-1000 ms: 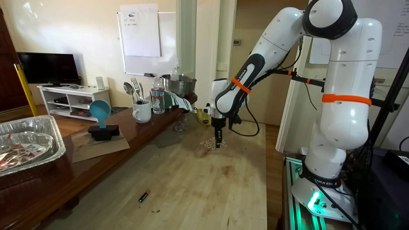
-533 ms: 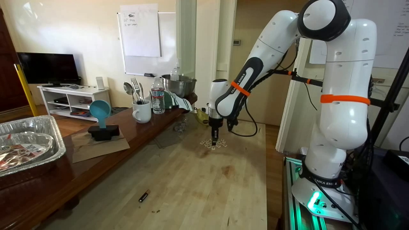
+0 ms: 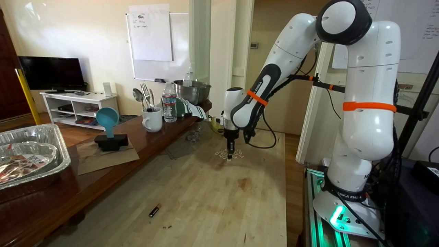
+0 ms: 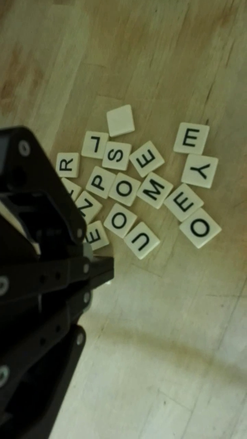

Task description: Spell the word 'Hue.'

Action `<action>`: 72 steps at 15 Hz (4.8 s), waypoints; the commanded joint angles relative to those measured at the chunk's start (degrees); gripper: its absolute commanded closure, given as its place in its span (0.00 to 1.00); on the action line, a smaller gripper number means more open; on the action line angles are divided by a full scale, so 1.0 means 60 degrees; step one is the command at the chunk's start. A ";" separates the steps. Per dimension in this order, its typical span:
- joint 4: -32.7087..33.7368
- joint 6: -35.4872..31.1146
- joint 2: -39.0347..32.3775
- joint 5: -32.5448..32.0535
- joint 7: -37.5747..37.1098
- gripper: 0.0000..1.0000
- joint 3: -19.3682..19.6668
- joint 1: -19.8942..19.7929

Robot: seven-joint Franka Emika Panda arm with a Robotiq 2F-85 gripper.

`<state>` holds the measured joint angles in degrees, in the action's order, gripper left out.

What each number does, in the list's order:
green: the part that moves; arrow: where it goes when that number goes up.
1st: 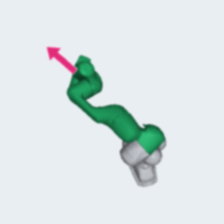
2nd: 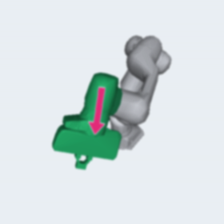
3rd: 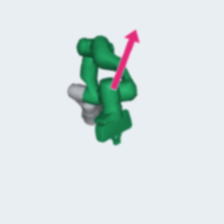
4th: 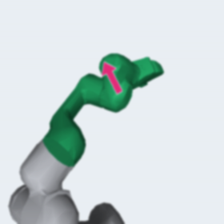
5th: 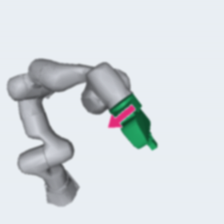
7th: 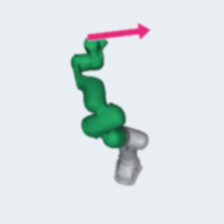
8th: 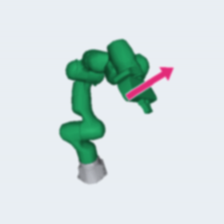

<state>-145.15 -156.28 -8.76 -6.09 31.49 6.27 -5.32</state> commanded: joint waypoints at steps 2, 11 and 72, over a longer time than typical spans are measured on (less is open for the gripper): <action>0.0073 -0.0244 -0.0342 -0.0007 0.0142 1.00 -0.0285 -0.0295; 0.0397 0.0412 -0.0799 0.1958 0.2336 1.00 -0.1491 -0.0523; 0.0078 0.0363 -0.0509 0.1463 0.2708 1.00 -0.0587 -0.0713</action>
<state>-146.86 -158.13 -8.42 3.53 52.99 2.45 -10.78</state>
